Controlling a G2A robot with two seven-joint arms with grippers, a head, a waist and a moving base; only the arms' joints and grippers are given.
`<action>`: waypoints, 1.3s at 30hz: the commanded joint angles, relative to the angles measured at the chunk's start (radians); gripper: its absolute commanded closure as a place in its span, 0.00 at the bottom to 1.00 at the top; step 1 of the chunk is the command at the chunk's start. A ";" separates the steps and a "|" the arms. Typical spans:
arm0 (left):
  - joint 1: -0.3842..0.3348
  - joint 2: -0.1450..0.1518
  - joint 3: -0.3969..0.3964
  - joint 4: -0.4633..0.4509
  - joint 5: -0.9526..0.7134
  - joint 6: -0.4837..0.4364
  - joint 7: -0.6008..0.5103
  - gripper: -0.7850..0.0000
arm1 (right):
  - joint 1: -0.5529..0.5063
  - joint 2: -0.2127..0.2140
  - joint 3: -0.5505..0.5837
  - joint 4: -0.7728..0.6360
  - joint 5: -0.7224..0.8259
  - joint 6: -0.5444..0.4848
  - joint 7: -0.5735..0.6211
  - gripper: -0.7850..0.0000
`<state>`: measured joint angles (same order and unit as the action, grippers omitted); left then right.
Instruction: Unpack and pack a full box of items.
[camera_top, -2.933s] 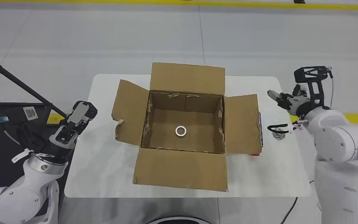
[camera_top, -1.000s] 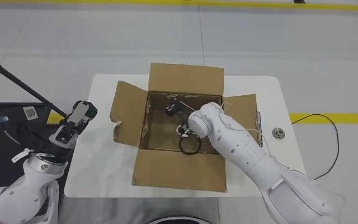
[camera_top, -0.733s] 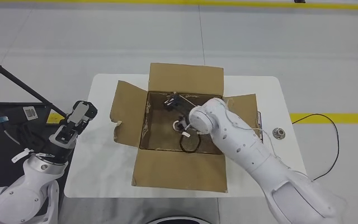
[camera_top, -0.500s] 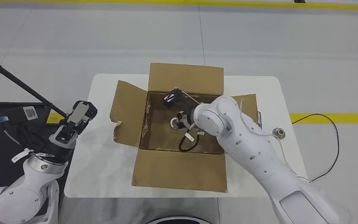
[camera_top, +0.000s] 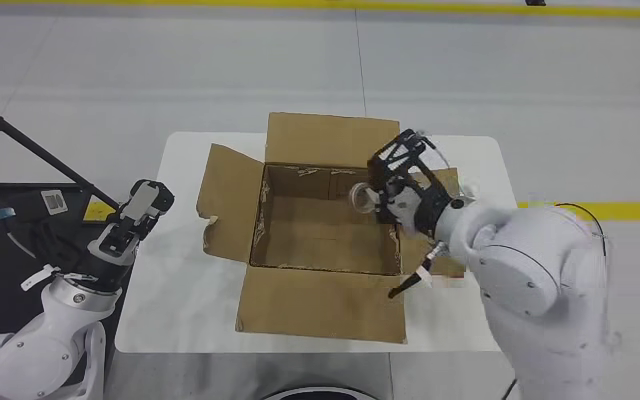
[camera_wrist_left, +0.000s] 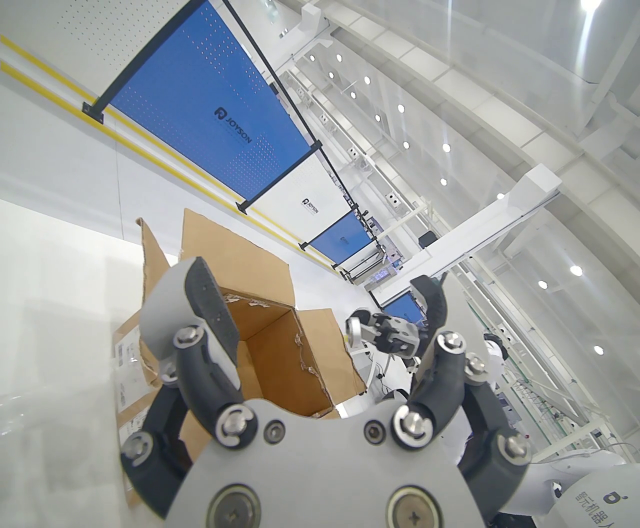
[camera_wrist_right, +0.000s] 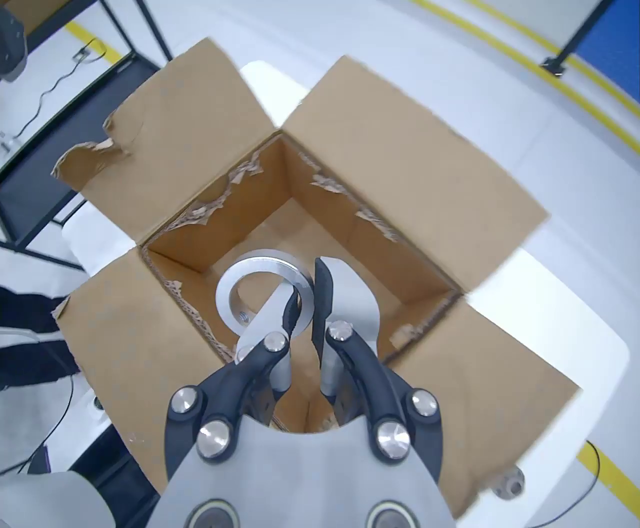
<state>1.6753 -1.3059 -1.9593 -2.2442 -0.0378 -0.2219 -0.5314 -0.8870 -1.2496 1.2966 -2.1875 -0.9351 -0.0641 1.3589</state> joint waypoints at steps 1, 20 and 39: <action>0.000 0.000 0.000 0.000 0.000 0.000 0.000 0.00 | -0.035 0.010 0.096 -0.056 -0.036 0.017 0.017 1.00; 0.000 0.000 0.000 0.000 0.000 0.000 0.000 0.00 | -0.444 0.055 0.539 0.167 -0.273 0.029 0.087 1.00; 0.000 0.000 0.000 0.000 0.000 0.000 0.000 0.00 | -0.418 0.060 0.434 0.452 -0.351 0.063 -0.024 0.92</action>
<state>1.6753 -1.3059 -1.9593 -2.2442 -0.0378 -0.2219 -0.5314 -1.3076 -1.1898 1.7327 -1.7450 -1.2847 -0.0022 1.3381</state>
